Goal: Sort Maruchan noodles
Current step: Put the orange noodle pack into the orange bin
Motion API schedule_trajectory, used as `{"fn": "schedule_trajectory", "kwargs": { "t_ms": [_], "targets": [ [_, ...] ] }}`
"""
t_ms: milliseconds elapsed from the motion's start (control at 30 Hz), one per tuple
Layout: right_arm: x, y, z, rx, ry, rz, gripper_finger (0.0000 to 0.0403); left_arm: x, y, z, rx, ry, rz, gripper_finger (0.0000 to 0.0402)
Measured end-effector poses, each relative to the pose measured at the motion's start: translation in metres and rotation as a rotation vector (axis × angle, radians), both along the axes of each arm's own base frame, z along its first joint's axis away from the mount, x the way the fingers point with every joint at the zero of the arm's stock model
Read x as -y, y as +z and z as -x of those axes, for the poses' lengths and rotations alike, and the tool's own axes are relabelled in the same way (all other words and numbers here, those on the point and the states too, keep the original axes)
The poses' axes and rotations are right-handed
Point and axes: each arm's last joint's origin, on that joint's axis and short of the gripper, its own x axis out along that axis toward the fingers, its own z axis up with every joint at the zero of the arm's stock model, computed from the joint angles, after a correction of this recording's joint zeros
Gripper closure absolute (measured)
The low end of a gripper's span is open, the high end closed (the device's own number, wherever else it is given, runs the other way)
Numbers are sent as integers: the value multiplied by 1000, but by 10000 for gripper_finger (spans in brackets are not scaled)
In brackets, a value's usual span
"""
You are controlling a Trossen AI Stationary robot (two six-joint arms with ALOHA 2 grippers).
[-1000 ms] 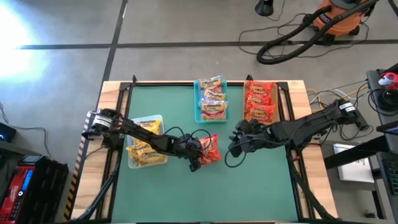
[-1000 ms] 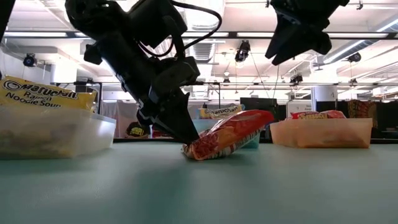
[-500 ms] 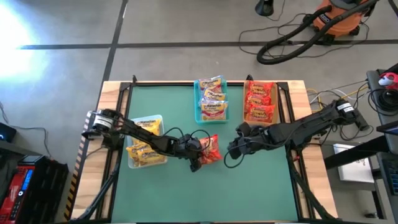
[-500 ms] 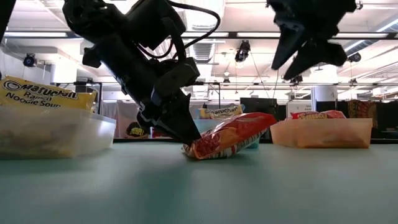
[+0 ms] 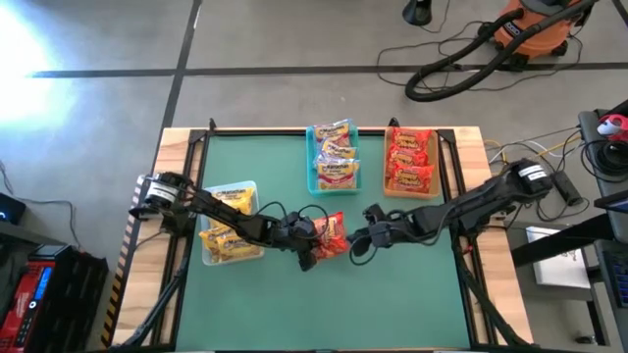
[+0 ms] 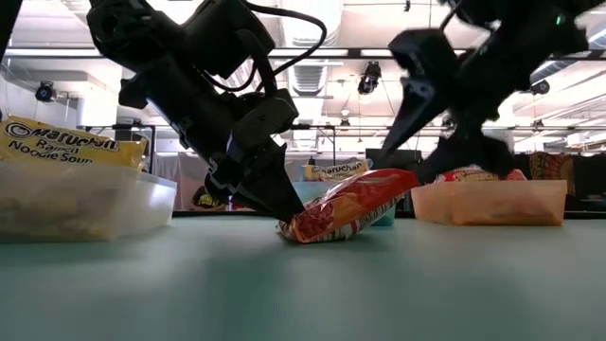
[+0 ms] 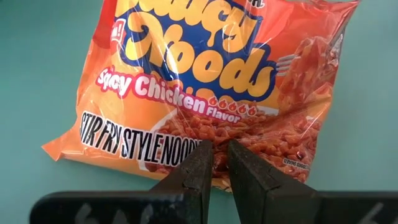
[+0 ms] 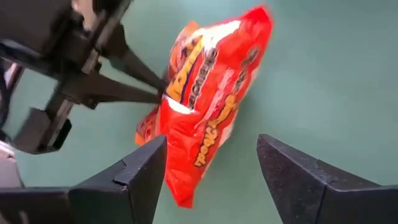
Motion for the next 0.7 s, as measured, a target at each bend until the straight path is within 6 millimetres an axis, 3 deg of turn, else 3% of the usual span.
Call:
{"fn": "schedule_trajectory", "kwargs": {
  "t_ms": [233,700],
  "targets": [
    [-2,-24,-15,59,7,-57,139,0,0,0,5,-6,6,365],
    [22,-36,-33,60,-56,-34,111,2,0,0,10,-11,7,365]
  ]
}}
